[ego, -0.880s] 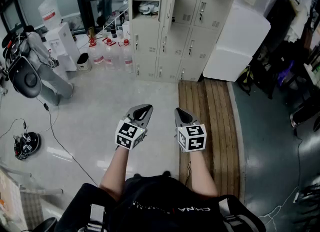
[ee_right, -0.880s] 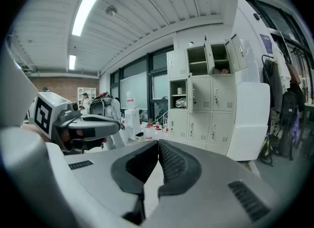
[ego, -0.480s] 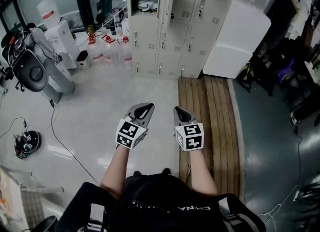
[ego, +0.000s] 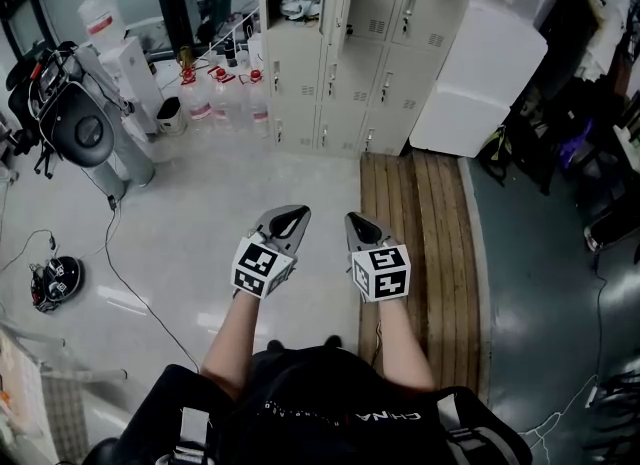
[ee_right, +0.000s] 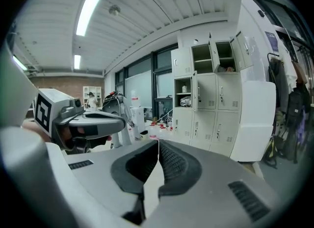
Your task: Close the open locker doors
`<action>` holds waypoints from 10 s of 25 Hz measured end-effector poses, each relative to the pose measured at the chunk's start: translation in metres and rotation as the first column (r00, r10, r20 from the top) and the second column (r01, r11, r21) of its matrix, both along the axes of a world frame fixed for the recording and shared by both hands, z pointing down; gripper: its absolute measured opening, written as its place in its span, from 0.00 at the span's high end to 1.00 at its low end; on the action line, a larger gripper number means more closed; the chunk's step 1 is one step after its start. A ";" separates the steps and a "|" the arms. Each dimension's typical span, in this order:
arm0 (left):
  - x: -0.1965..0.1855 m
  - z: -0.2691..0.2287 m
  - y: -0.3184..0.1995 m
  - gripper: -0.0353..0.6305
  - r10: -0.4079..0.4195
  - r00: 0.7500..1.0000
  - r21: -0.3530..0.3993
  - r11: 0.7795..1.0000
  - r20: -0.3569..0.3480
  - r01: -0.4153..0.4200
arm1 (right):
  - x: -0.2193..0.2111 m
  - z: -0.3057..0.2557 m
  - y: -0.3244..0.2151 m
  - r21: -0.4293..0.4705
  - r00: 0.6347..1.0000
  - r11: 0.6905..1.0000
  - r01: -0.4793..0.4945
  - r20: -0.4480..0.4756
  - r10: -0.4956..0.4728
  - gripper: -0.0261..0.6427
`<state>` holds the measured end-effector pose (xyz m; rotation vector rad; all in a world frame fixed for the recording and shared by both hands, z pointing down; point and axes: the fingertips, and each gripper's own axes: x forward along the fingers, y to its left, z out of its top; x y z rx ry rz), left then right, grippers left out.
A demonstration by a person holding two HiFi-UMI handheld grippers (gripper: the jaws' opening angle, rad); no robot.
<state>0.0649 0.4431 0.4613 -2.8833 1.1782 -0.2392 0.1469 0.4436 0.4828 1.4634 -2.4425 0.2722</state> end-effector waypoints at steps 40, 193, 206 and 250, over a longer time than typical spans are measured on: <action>0.096 0.044 -0.019 0.91 -0.072 0.996 -0.096 0.992 0.044 0.076 | 0.118 0.033 -0.026 -0.066 0.997 0.998 0.009 0.081 -0.003 0.91; 0.102 -0.015 -0.761 0.75 0.047 0.998 -0.022 0.999 -0.031 -0.048 | 0.034 -0.132 -0.789 0.191 0.987 0.980 0.060 0.139 -0.087 0.79; 0.087 -0.027 -0.778 0.75 -0.042 0.999 0.026 0.999 0.006 0.042 | 0.006 -0.134 -0.787 0.188 0.977 0.971 0.146 0.128 -0.172 0.80; -0.157 -0.022 -0.886 0.80 -0.010 1.000 -0.049 0.999 0.003 0.010 | -0.209 -0.096 -0.819 0.081 0.992 0.994 0.069 0.096 -0.076 0.83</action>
